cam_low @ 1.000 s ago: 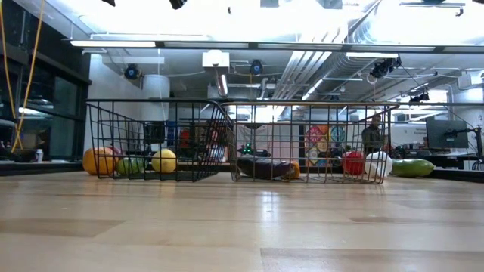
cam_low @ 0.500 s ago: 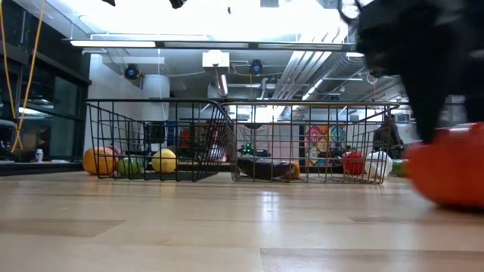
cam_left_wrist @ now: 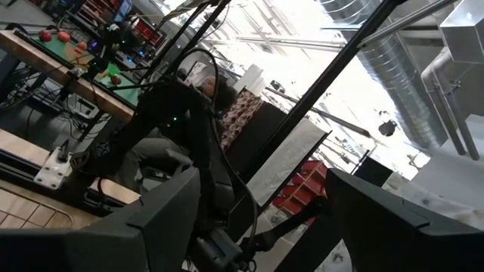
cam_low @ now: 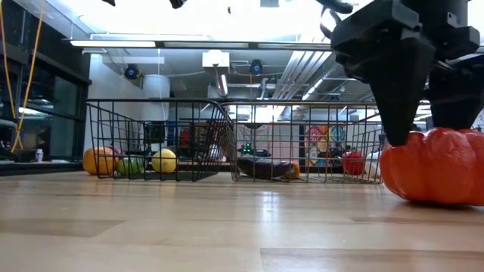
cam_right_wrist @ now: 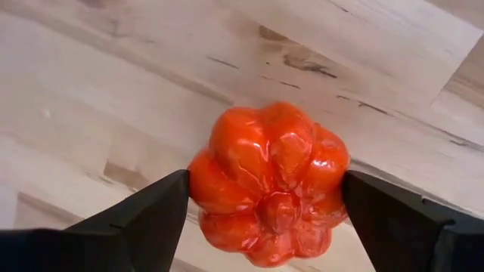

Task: Sort produce into baskets
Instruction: Put the pumpkin into the right wire basket

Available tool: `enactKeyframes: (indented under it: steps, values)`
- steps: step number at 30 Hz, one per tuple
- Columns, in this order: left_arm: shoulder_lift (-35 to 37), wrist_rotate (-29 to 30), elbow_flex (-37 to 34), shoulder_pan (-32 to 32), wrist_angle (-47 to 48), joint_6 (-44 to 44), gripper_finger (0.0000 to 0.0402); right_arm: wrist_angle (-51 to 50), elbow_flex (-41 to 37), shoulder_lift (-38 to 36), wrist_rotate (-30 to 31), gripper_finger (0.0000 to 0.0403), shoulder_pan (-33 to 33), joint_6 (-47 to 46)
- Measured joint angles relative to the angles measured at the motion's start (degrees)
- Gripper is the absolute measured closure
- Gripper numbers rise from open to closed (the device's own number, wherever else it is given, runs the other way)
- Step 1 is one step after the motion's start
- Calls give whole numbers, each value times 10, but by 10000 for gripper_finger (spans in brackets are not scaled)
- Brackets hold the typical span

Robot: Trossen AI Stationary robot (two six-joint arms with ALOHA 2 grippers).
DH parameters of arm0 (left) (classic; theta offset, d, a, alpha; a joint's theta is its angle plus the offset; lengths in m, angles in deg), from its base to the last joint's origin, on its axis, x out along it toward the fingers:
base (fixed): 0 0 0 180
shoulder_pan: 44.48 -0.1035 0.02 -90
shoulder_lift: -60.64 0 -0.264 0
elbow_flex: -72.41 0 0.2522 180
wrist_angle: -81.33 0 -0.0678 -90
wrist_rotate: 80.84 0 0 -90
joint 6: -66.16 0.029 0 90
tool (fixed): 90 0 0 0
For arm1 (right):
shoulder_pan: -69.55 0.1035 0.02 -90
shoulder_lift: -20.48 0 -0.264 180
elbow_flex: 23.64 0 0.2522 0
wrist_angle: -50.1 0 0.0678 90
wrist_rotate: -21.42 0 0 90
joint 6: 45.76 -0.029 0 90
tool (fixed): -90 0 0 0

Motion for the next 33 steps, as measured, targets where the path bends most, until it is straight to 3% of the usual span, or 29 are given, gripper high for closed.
enactKeyframes:
  steps: [5, 17, 27, 33]
  values:
    - [0, 0, 0, 0, 0, 0, 126, 0, 0, 0, -1, 75, -1, 73]
    - [0, 0, 0, 0, 0, 0, 126, 21, 1, -1, -21, 74, -3, 110]
    - [0, 0, 0, 0, 0, 1, 126, 20, -1, 3, -20, 8, -3, 143]
    - [0, 0, 0, 0, 0, 10, 126, 21, -1, 2, -20, 19, -3, 163]
